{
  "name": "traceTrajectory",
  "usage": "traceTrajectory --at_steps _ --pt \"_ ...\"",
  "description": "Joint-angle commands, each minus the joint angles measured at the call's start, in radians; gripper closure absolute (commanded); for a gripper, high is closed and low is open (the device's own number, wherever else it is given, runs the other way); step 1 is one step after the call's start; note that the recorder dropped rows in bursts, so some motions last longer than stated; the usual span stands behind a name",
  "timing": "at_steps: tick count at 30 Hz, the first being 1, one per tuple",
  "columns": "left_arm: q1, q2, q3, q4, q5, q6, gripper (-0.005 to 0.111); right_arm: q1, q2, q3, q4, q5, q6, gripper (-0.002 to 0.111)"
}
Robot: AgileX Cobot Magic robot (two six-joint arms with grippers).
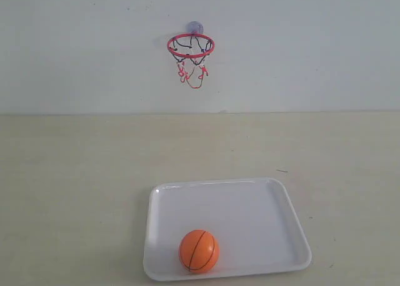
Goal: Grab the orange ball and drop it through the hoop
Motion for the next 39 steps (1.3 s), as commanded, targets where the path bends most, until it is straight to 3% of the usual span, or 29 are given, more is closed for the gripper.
traceTrajectory --at_steps 1,31,34,39 --pt "0.002 -0.003 0.003 -0.007 0.0 -0.003 0.103 -0.007 -0.004 -0.001 0.003 -0.011 -0.006 0.109" --pt "0.002 -0.003 0.003 -0.007 0.0 -0.003 0.103 -0.007 -0.004 -0.001 0.003 -0.022 -0.006 0.109" --pt "0.002 -0.003 0.003 -0.007 0.0 -0.003 0.103 -0.007 -0.004 -0.001 0.001 -0.088 -0.006 0.109" --pt "0.002 -0.003 0.003 -0.007 0.0 -0.003 0.103 -0.007 -0.004 -0.001 -0.002 -0.426 -0.006 0.109"
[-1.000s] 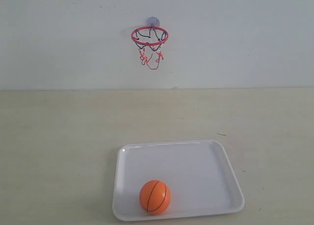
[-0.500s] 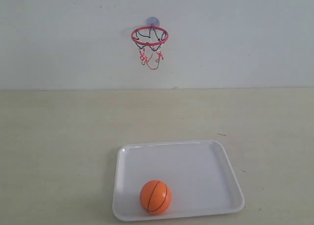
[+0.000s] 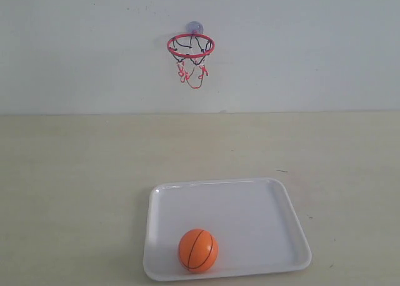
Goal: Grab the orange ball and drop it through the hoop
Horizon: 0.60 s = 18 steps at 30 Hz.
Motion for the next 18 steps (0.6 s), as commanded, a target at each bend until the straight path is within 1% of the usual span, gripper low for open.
traceTrajectory --at_steps 1,4,13,16,18 --pt "0.002 -0.003 0.003 -0.007 0.0 -0.003 0.103 -0.007 -0.004 -0.001 -0.002 -0.34 -0.006 0.109" --pt "0.002 -0.003 0.003 -0.007 0.0 -0.003 0.103 -0.007 -0.004 -0.001 -0.002 -0.516 -0.006 0.109" --pt "0.002 -0.003 0.003 -0.007 0.0 -0.003 0.103 -0.007 -0.004 -0.001 0.002 -0.873 -0.006 0.109" --pt "0.002 -0.003 0.003 -0.007 0.0 -0.003 0.103 -0.007 -0.004 -0.025 0.032 -0.855 -0.019 0.109" --pt "0.002 -0.003 0.003 -0.007 0.0 -0.003 0.103 -0.007 -0.004 -0.103 0.035 -0.734 -0.063 0.109"
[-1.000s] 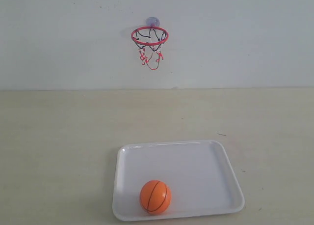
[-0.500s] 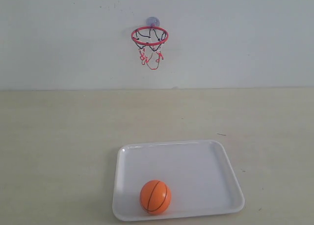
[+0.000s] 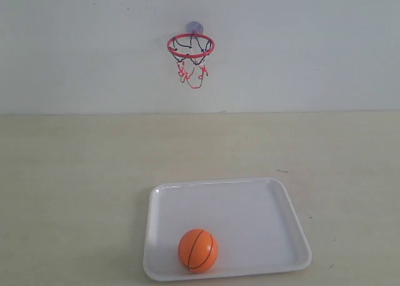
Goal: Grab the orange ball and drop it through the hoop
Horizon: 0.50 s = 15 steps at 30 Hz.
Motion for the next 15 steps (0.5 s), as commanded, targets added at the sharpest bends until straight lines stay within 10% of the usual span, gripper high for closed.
traceTrajectory --at_steps 1,8,15 --pt "0.002 -0.003 0.003 -0.007 0.0 -0.003 0.103 -0.007 0.006 -0.149 0.021 0.218 -0.085 0.109" --pt "0.002 -0.003 0.003 -0.007 0.0 -0.003 0.103 -0.007 0.323 -0.519 0.024 0.98 -0.144 0.109" --pt "0.002 -0.003 0.003 -0.007 0.0 -0.003 0.103 -0.007 0.531 -0.593 0.076 0.944 -0.112 0.109"
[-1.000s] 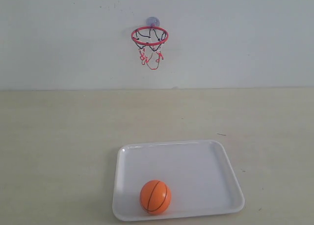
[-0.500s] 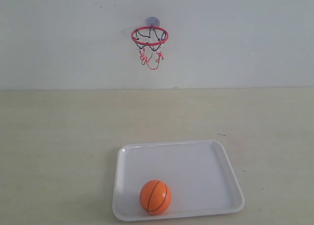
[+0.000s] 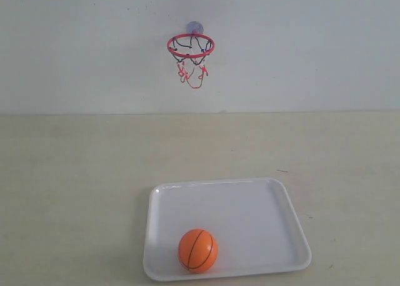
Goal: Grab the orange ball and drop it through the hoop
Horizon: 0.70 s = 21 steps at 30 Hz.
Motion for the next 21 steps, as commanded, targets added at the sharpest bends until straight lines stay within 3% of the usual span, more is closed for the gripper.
traceTrajectory --at_steps 1,14,18,21 --pt "0.002 -0.003 0.003 -0.007 0.0 -0.003 0.103 -0.007 0.087 -0.02 0.07 -0.035 0.038 0.109" --pt "0.002 -0.003 0.003 -0.007 0.0 -0.003 0.103 -0.007 0.165 -0.02 0.225 -0.222 0.063 0.109" --pt "0.002 -0.003 0.003 -0.007 0.0 -0.003 0.103 -0.003 0.395 -0.02 0.24 -0.16 0.063 0.109" --pt "0.002 -0.003 0.003 -0.007 0.0 -0.003 0.103 0.072 0.624 -0.092 0.271 -0.044 0.003 0.109"
